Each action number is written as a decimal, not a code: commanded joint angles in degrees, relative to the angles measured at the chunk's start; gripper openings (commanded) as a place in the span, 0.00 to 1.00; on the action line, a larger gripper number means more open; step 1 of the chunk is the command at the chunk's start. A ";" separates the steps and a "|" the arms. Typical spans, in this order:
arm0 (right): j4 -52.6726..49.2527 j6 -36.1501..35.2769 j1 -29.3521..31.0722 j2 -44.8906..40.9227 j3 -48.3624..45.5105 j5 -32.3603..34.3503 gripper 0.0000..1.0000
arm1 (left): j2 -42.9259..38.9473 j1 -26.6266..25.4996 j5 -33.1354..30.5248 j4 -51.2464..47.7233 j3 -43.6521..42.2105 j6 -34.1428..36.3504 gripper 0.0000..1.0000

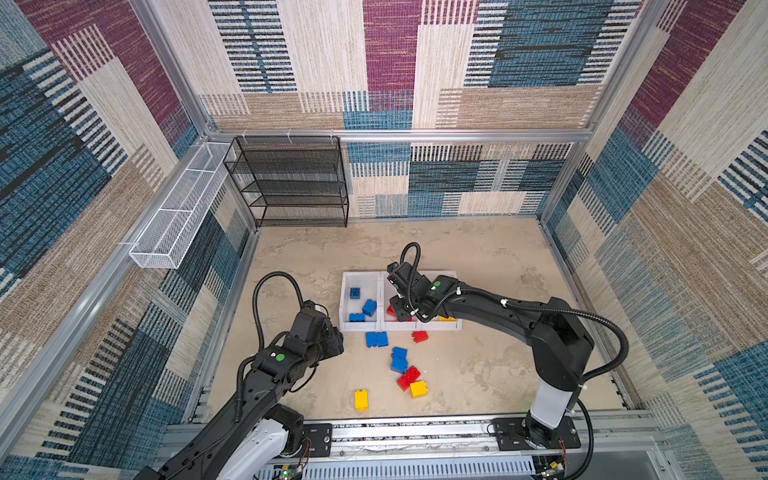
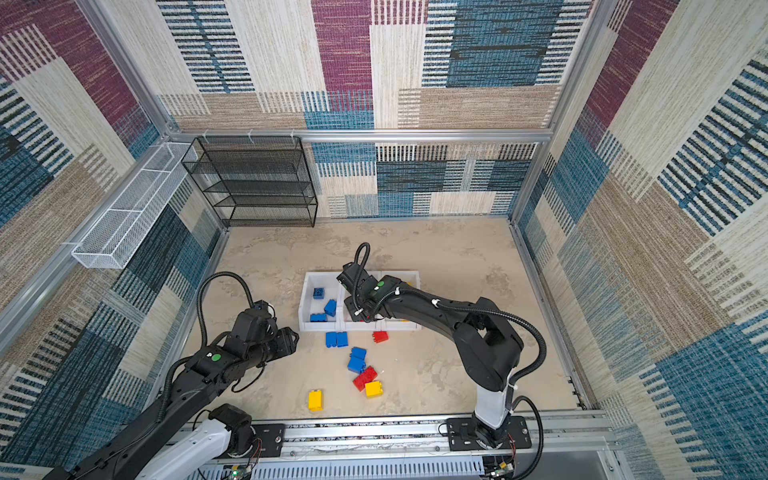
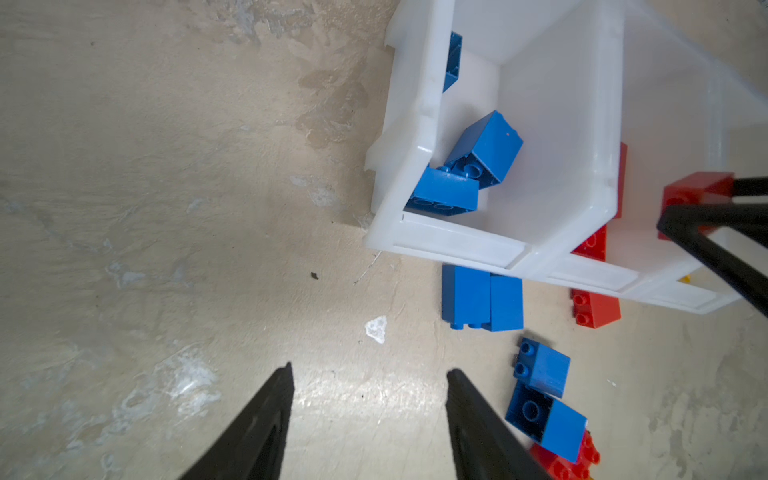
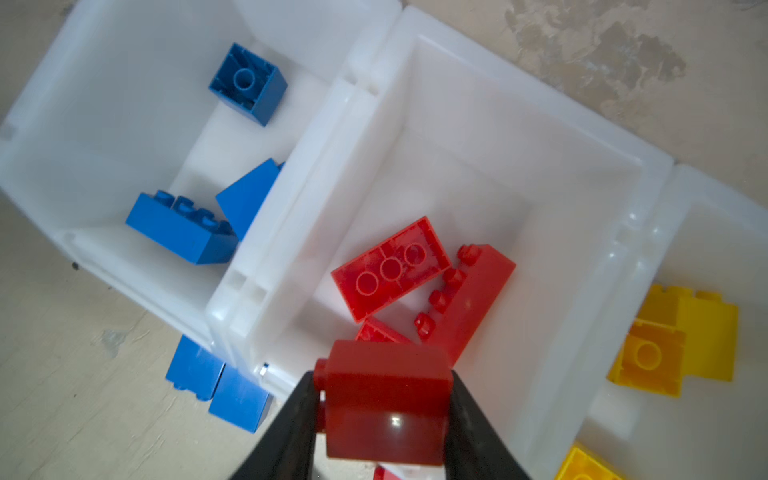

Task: Sort the legos into containers by color
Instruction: 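Carry the red brick over the middle compartment and release it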

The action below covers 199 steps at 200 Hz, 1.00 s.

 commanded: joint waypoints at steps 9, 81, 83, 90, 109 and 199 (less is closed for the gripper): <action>0.77 -1.62 -0.31 1.03 1.38 -0.94 0.46 | -0.75 0.00 0.64 -1.58 -0.36 -1.21 0.62; 1.02 -0.77 -1.18 -1.58 -0.72 -0.86 0.70 | 0.39 0.05 1.34 -1.53 0.05 -0.94 0.62; 1.03 -0.80 -1.25 -1.65 -0.76 -0.92 0.70 | 0.39 0.03 1.34 -1.53 0.06 -1.00 0.62; 1.19 -0.66 -1.40 -1.98 -0.99 -1.06 0.70 | 0.37 0.06 1.43 -1.50 0.06 -0.88 0.62; 1.59 -0.37 -1.69 -2.87 -1.57 -1.63 0.70 | 0.30 0.00 1.82 -1.41 0.15 -0.54 0.62; 2.18 1.01 -2.67 -6.78 -5.03 -1.81 0.70 | 0.25 -1.14 4.29 -1.49 -0.50 -1.02 0.63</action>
